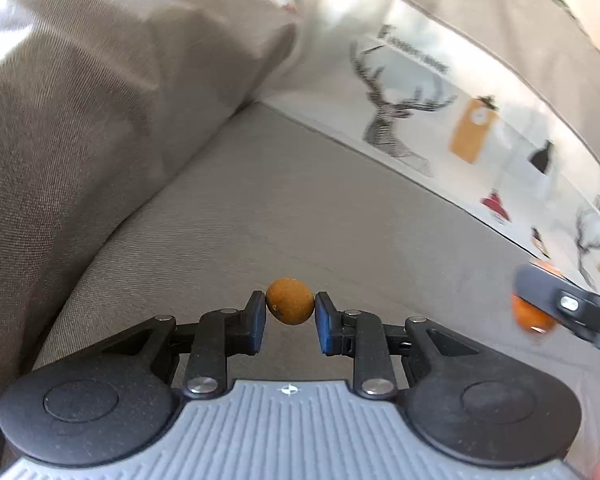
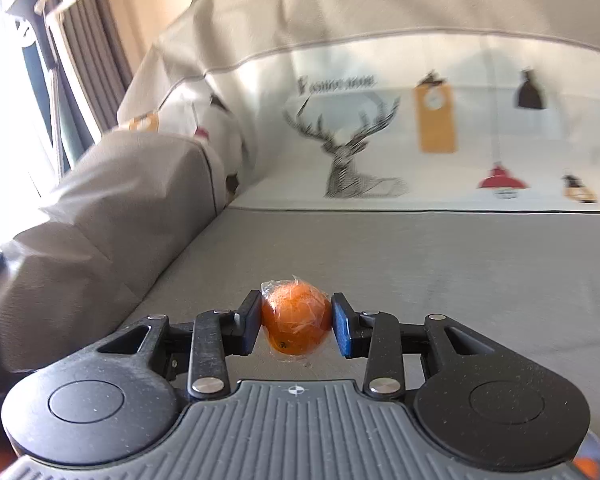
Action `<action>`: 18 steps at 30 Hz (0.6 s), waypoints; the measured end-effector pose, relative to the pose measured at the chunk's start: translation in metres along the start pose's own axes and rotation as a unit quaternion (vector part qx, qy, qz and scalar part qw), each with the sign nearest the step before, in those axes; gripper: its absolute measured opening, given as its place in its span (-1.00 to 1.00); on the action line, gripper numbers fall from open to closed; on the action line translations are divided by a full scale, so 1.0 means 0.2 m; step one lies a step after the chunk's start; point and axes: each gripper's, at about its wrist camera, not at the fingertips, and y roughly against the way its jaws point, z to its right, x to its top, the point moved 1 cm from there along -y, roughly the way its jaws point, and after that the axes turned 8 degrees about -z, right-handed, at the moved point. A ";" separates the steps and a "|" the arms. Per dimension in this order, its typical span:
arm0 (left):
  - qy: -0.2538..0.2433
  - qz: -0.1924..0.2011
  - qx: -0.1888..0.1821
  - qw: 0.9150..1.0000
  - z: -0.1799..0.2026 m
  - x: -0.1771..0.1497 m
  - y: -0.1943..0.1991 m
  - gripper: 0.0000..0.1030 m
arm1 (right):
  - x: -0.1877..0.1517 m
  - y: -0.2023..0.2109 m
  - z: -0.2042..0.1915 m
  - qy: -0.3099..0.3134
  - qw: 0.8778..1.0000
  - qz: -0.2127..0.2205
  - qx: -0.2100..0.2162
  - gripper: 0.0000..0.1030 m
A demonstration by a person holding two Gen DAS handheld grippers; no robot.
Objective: Organize fruits
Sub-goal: 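Grasp the last tan fruit with the left tool while the right tool grasps the last net-wrapped orange, then carry the tan fruit and net-wrapped orange over the blue plate with both tools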
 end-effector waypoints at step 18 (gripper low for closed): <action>-0.152 0.061 -0.145 0.976 0.33 -0.48 0.48 -0.44 | -0.54 0.90 0.32 -0.065 0.994 0.052 -0.075 -0.25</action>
